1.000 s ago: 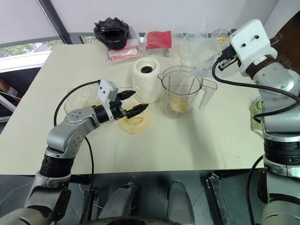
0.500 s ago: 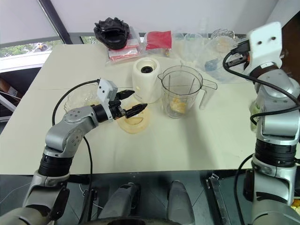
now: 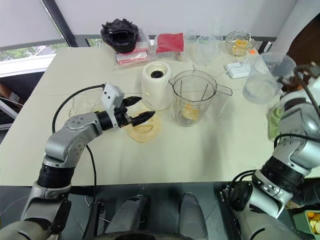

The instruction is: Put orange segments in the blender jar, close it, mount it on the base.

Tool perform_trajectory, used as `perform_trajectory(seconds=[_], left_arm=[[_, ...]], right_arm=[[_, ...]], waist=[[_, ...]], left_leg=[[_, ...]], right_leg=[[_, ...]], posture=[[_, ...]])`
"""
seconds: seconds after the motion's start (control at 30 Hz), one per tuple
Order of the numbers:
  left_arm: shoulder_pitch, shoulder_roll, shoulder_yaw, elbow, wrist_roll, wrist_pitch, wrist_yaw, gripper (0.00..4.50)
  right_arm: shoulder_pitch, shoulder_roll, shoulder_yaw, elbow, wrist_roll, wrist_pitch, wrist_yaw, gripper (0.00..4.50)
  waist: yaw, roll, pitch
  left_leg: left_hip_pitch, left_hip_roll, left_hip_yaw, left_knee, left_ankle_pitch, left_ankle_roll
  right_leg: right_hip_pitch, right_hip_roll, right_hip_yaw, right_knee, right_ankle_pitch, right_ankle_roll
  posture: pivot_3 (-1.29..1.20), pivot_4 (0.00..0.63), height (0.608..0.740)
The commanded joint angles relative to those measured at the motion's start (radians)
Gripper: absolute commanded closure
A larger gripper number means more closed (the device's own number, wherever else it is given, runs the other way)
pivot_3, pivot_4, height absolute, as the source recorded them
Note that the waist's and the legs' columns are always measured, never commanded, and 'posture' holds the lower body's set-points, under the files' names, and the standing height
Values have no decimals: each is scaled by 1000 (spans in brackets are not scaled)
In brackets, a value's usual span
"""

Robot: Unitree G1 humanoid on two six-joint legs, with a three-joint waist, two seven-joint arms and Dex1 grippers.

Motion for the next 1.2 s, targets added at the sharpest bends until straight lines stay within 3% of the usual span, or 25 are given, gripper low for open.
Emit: perform_trajectory(seconds=[0.03,0.4,0.73,0.83,0.97,1.2], left_arm=[[1,15,28,-62,-28,11,1,0],[25,49,46,-115,-48,51,21,0],[29,56,46,-133,-51,64,34,0],[30,55,42,-134,-49,62,33,0],[30,53,39,-128,-46,55,31,0],[28,44,32,-112,-42,42,24,0]], right_arm=[[40,14,-10,49,15,-153,-1,4441],[107,49,36,427,18,-554,11,4441],[122,48,89,578,31,-715,2,4441],[150,53,104,562,30,-716,-11,3474],[200,57,126,501,31,-694,-25,1534],[302,78,158,331,57,-618,-58,1534]], waist=[[-4,0,0],[-4,1,-1],[-5,1,-1],[-5,1,-1],[-5,1,-1],[-4,2,-1]], left_leg=[[0,0,0,0,0,0],[1,0,1,0,0,0],[1,0,1,0,0,0],[1,0,0,0,0,0],[1,0,1,0,0,0],[1,0,0,0,0,0]], right_leg=[[0,0,0,0,0,0],[0,0,0,1,0,0],[0,0,0,1,0,0],[0,0,0,1,0,0],[0,0,1,1,0,0],[0,0,1,1,0,0]], posture=[[0,150,740],[0,150,740],[0,150,740],[0,150,740],[0,150,740],[0,150,740]])
